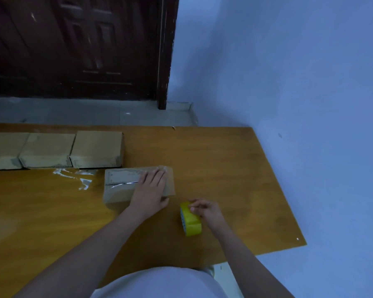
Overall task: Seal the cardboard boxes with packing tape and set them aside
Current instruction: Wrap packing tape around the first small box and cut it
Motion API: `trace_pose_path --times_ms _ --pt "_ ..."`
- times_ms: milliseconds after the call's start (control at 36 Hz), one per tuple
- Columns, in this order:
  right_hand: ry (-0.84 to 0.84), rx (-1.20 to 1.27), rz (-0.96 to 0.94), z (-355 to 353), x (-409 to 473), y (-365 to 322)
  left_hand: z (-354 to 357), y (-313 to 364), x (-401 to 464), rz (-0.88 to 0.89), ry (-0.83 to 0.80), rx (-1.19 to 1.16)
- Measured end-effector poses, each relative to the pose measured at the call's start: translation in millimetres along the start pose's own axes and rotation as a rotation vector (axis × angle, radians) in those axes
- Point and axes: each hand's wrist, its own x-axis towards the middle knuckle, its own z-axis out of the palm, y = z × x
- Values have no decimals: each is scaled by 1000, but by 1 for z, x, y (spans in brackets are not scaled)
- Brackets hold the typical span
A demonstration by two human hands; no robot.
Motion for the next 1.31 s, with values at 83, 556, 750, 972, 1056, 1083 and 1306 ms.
trace_pose_path --times_ms 83,556,750,972,1056,1083,1306 --pt "5 18 13 1 3 3 2 -2 -3 -10 -21 -74" --pt "84 81 87 11 -2 2 -27 14 58 -256 -154 -48" --pt "85 43 101 12 -5 -1 -16 5 58 -309 -90 -124" --pt "96 33 133 9 -8 -2 -11 0 63 -266 -97 -141" --pt "110 32 140 10 -9 -2 -9 -1 64 -272 -108 -137" --pt "116 34 145 10 -9 -1 -9 -2 64 -271 -107 -139" --pt "106 66 159 12 -8 -3 -10 -6 64 -235 -131 -182"
